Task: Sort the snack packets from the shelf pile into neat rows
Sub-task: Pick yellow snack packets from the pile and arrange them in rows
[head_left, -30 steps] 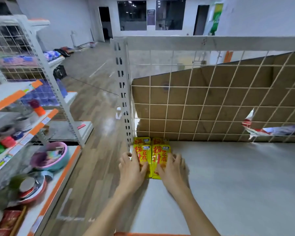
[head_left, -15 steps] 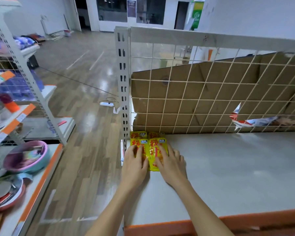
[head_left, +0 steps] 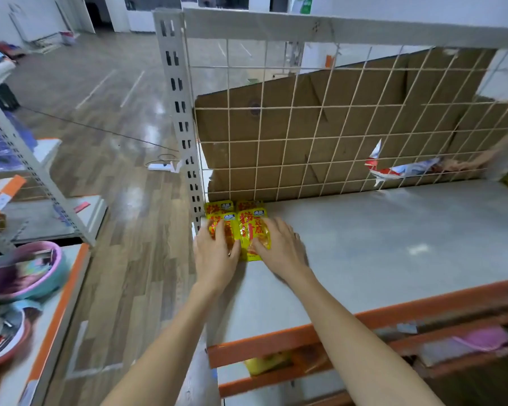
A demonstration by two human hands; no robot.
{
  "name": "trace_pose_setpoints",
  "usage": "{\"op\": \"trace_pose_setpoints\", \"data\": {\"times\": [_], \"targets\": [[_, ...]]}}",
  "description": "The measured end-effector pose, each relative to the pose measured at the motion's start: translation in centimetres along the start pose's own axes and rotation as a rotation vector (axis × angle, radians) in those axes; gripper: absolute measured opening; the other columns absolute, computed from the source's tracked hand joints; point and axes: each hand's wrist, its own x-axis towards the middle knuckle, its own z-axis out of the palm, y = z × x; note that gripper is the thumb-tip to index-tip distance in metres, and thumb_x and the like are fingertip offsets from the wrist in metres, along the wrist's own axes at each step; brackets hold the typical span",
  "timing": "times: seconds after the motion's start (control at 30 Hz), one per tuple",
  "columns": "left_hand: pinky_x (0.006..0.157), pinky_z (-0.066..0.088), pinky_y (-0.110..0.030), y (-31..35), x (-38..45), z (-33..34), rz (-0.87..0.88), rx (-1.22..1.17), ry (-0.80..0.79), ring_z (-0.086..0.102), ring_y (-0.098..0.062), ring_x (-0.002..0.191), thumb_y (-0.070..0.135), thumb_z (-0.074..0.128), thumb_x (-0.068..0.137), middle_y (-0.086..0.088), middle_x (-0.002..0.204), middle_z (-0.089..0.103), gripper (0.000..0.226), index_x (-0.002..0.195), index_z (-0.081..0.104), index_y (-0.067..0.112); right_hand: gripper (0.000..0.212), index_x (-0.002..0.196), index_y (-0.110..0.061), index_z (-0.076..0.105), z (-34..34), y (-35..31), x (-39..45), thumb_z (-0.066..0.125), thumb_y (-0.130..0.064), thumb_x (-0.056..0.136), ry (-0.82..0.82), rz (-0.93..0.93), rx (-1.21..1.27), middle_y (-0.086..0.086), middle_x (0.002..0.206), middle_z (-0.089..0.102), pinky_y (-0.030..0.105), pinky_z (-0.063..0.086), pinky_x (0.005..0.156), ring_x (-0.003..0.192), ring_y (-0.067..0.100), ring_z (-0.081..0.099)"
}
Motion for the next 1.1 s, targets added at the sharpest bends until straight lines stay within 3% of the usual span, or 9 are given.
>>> {"op": "trace_pose_setpoints", "data": {"times": [0.03,0.1,0.2,0.27,0.47,0.7,0.9,1.03,1.1], "targets": [[0.103,0.034,-0.044,0.5,-0.2,-0.4,0.036,0.031,0.026,0.043,-0.036,0.123,0.037,0.053,0.088,-0.021,0.135,0.044,0.055,0.132,0.05,0.004,0.05,0.136,-0.025,0.044,-0.7,0.0,-0.5,0.051,-0.043,0.089,0.029,0.012,0.042,-0.002,0.139,0.045,0.037,0.033,0.098,0.125,0.022,0.043],[0.08,0.05,-0.043,2.0,-0.9,-1.5,0.178,0.055,0.049,0.061,-0.035,0.098,0.042,0.042,0.083,-0.018,0.113,0.059,0.055,0.116,0.06,0.002,0.044,0.13,-0.026,0.05,-2.8,0.5,-2.1,0.048,-0.042,0.09,0.068,0.0,0.04,-0.004,0.132,0.053,0.032,0.029,0.094,0.121,0.02,0.046],[0.054,0.051,-0.036,4.7,-3.2,-2.2,0.452,0.082,0.015,0.065,-0.031,0.073,0.04,0.04,0.082,-0.008,0.091,0.064,0.045,0.1,0.066,0.008,0.042,0.132,-0.025,0.049,-6.3,3.4,-6.3,0.048,-0.039,0.093,0.063,0.053,0.091,-0.005,0.128,0.056,0.032,0.029,0.095,0.121,0.019,0.045],[0.056,0.052,-0.034,7.0,-5.5,-1.6,0.566,0.114,-0.003,0.065,-0.028,0.075,0.038,0.04,0.084,-0.003,0.089,0.065,0.039,0.097,0.066,0.013,0.043,0.134,-0.025,0.045,-8.3,6.3,-10.2,0.05,-0.037,0.093,0.091,0.095,0.09,-0.007,0.132,0.053,0.031,0.03,0.098,0.123,0.016,0.043],[0.063,0.052,-0.028,16.8,-11.9,4.2,0.68,0.11,-0.143,0.065,-0.02,0.078,0.039,0.042,0.08,0.004,0.087,0.066,0.035,0.094,0.068,0.02,0.049,0.141,-0.027,0.037,-12.6,16.0,-20.1,0.047,-0.038,0.095,0.128,0.241,0.004,-0.011,0.142,0.043,0.026,0.026,0.109,0.132,0.008,0.033],[0.059,0.051,-0.032,29.6,-17.6,10.6,0.88,0.121,-0.257,0.065,-0.024,0.074,0.034,0.051,0.076,0.001,0.083,0.067,0.029,0.091,0.068,0.017,0.051,0.142,-0.026,0.036,-17.2,26.5,-29.0,0.049,-0.039,0.094,0.183,0.403,-0.078,-0.007,0.142,0.045,0.027,0.029,0.108,0.132,0.011,0.037],[0.054,0.052,-0.034,38.7,-21.6,16.2,1.094,0.099,-0.301,0.065,-0.029,0.071,0.037,0.043,0.074,-0.005,0.081,0.067,0.039,0.091,0.069,0.013,0.048,0.14,-0.026,0.037,-21.5,33.4,-35.6,0.047,-0.038,0.094,0.247,0.618,-0.142,-0.006,0.136,0.049,0.029,0.033,0.102,0.127,0.014,0.043],[0.057,0.052,-0.032,44.3,-23.4,18.9,1.187,0.065,-0.345,0.066,-0.026,0.069,0.029,0.069,0.072,-0.004,0.079,0.066,0.023,0.089,0.068,0.014,0.049,0.139,-0.026,0.035,-23.6,37.4,-37.8,0.046,-0.039,0.094,0.25,0.732,-0.161,-0.006,0.138,0.046,0.032,0.035,0.101,0.127,0.016,0.041],[0.061,0.053,-0.033,46.7,-23.8,20.7,1.231,0.017,-0.387,0.066,-0.025,0.07,0.024,0.08,0.067,-0.003,0.081,0.066,0.029,0.091,0.067,0.014,0.05,0.142,-0.025,0.032,-24.5,39.4,-38.4,0.044,-0.037,0.095,0.262,0.776,-0.155,-0.005,0.139,0.045,0.032,0.034,0.102,0.128,0.017,0.039]]}}
